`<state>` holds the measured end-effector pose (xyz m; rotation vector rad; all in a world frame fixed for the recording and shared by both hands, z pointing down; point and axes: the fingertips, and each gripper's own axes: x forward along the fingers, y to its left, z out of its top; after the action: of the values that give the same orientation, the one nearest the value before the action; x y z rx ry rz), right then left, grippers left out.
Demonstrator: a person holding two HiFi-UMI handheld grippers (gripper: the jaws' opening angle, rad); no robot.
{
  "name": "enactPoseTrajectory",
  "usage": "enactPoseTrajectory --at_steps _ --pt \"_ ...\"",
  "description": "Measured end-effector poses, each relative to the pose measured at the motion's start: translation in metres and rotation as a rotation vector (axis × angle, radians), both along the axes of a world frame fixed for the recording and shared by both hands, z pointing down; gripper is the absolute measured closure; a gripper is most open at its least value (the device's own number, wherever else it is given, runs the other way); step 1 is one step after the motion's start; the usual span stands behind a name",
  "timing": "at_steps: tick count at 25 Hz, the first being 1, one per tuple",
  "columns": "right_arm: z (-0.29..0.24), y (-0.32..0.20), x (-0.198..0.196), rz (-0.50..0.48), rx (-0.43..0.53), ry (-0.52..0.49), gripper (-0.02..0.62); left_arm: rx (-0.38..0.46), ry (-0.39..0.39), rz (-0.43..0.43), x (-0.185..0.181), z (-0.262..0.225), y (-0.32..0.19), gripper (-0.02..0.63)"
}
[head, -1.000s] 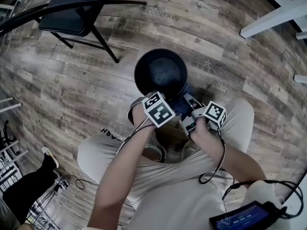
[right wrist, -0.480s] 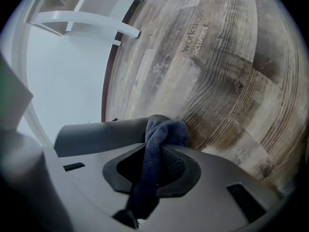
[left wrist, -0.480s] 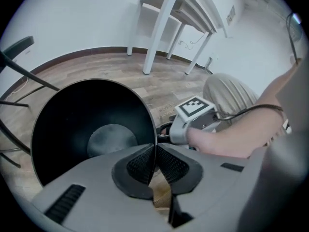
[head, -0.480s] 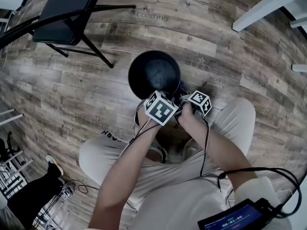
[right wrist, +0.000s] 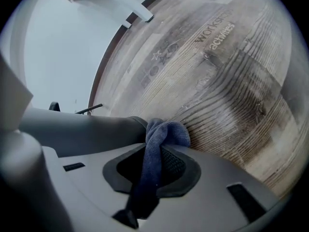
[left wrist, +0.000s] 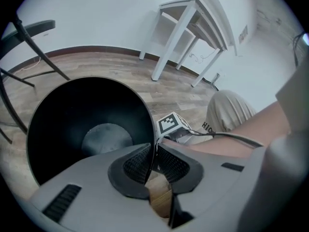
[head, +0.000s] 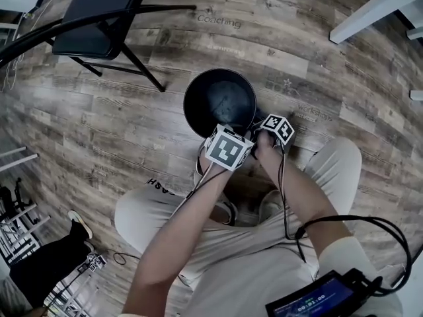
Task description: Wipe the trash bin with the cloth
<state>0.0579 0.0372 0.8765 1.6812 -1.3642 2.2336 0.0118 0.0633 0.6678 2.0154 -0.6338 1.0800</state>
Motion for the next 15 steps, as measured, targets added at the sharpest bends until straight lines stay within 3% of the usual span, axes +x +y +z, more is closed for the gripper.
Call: enactPoseTrajectory --at_steps 4,6,9,11,15 --pt "-0.038 0.0 0.009 0.079 -0.022 -0.048 0.526 0.066 -0.025 0.179 -0.007 -0.012 0.001 0.487" --pt "-0.065 -0.004 0.012 0.075 0.007 -0.064 0.525 0.115 -0.104 0.312 -0.019 -0.011 0.002 0.43" --pt "-0.105 -0.002 0.009 0.056 0.058 -0.108 0.526 0.147 -0.256 0.498 -0.042 0.004 0.012 0.405" --pt "-0.135 0.001 0.003 0.046 0.096 -0.155 0.526 0.126 -0.279 0.526 -0.049 0.009 0.018 0.405" --pt "-0.186 0.017 -0.007 0.048 0.151 -0.23 0.526 0.101 -0.264 0.502 -0.05 0.014 0.023 0.412"
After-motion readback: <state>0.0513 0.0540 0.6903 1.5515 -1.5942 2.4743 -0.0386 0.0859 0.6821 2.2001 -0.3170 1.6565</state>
